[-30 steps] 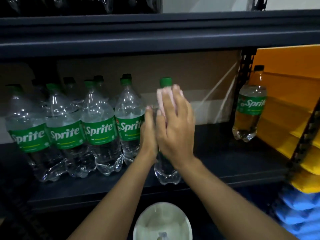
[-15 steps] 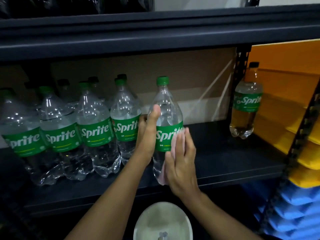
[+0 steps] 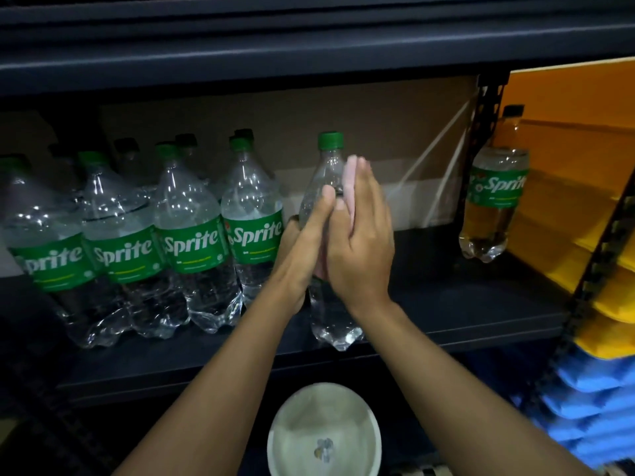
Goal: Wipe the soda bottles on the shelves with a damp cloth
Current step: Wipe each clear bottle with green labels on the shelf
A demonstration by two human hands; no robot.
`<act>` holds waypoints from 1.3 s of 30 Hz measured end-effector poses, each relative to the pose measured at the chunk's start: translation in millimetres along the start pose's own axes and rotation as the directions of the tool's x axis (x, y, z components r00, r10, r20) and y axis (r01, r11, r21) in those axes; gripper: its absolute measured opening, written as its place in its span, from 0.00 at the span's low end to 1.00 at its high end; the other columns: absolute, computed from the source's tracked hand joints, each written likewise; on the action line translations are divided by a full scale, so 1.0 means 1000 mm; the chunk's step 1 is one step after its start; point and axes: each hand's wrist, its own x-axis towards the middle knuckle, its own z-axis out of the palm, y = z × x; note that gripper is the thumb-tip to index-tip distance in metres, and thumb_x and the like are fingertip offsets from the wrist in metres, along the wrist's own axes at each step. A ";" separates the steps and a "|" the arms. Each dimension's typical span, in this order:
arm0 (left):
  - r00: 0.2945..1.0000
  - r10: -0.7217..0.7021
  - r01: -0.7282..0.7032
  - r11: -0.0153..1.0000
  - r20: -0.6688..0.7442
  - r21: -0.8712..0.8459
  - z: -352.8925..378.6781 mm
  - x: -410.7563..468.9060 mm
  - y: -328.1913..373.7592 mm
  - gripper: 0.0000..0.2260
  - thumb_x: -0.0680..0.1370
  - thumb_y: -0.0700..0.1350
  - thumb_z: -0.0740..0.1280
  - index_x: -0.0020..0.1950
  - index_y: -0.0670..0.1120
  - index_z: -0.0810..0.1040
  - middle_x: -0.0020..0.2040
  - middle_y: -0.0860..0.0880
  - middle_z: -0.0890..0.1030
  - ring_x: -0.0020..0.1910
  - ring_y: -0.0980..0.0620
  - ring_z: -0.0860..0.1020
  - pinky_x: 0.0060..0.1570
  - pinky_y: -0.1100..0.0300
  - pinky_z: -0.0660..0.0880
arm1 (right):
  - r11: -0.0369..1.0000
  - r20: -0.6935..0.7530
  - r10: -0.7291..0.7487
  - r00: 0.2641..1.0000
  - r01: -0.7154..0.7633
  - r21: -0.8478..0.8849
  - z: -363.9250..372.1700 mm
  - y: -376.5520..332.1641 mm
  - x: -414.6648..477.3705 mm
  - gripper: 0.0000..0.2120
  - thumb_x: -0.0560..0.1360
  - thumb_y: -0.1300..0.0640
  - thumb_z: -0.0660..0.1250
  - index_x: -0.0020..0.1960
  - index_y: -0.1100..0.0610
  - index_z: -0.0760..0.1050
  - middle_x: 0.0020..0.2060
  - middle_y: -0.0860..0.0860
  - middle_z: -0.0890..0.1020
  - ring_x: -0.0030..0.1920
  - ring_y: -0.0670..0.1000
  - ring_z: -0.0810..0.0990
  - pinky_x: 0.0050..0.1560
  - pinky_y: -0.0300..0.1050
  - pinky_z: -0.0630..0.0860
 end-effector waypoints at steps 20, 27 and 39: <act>0.995 -0.096 0.096 0.989 0.007 -0.113 0.003 0.001 -0.003 0.41 0.67 0.83 0.62 0.70 0.58 0.81 0.66 0.46 0.84 0.65 0.46 0.83 0.70 0.42 0.75 | 0.979 0.271 0.176 0.946 -0.197 0.052 -0.025 -0.012 0.049 0.23 0.86 0.45 0.52 0.81 0.42 0.60 0.62 0.44 0.73 0.62 0.43 0.74 0.63 0.46 0.71; 0.996 -0.086 0.086 0.995 0.004 -0.051 0.005 -0.007 -0.001 0.37 0.70 0.80 0.66 0.69 0.56 0.82 0.61 0.52 0.87 0.60 0.52 0.85 0.65 0.42 0.80 | 1.000 0.020 -0.018 1.000 0.018 0.011 -0.007 0.005 -0.001 0.27 0.84 0.49 0.54 0.82 0.52 0.58 0.81 0.52 0.63 0.80 0.45 0.60 0.78 0.47 0.62; 0.981 -0.132 0.114 0.985 -0.143 -0.133 0.005 -0.001 -0.013 0.66 0.57 0.85 0.68 0.86 0.52 0.55 0.80 0.51 0.66 0.77 0.48 0.70 0.76 0.37 0.67 | 0.989 0.189 0.135 0.973 -0.143 0.028 -0.016 0.060 -0.111 0.29 0.84 0.38 0.47 0.79 0.31 0.36 0.79 0.30 0.44 0.81 0.43 0.52 0.78 0.60 0.62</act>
